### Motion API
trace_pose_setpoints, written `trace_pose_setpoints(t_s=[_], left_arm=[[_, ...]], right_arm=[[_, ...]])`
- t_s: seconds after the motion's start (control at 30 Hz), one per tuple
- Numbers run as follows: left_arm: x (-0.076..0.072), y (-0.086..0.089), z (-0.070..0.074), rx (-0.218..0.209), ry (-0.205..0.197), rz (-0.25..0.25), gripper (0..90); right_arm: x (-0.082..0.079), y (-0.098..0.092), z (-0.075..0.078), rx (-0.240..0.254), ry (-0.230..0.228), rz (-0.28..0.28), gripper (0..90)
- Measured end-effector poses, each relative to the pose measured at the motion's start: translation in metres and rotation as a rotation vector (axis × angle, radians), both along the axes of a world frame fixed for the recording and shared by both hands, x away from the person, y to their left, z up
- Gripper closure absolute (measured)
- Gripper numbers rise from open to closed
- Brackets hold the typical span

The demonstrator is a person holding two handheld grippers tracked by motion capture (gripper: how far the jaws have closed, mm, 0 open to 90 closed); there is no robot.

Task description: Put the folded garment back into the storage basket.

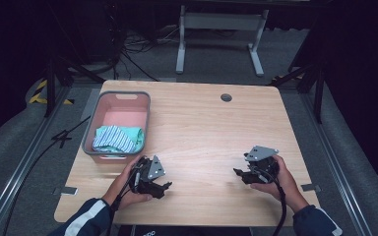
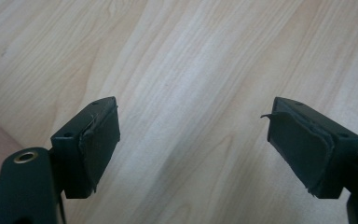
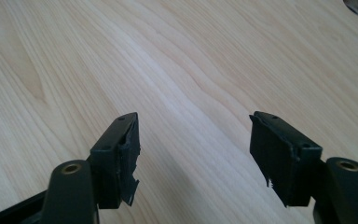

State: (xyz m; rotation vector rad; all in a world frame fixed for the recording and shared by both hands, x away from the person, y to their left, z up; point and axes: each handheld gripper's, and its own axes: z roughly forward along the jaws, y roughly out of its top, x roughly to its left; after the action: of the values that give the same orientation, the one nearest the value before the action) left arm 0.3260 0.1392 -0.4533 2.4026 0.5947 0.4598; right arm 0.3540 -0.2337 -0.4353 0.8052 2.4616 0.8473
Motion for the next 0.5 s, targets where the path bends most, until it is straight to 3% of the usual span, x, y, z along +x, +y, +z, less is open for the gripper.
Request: trace_pose_setpoints(t_s=[0.07,0.23,0.37,0.5], left_arm=[[-0.002,0.000,-0.004,-0.007,0.018,-0.008,17.2],[-0.001,0.001,-0.011,0.007,0.040,-0.009,17.1],[0.004,0.005,-0.018,-0.009,0.068,0.009,17.1],[0.006,0.011,-0.022,-0.057,0.090,0.010,15.4]], right_arm=[[-0.002,-0.010,-0.006,0.027,0.015,-0.020,33.8],[-0.009,-0.033,-0.021,0.042,0.036,-0.055,33.5],[-0.015,-0.049,-0.027,0.058,0.035,-0.064,33.0],[-0.022,-0.066,-0.036,0.114,0.047,-0.104,31.6]])
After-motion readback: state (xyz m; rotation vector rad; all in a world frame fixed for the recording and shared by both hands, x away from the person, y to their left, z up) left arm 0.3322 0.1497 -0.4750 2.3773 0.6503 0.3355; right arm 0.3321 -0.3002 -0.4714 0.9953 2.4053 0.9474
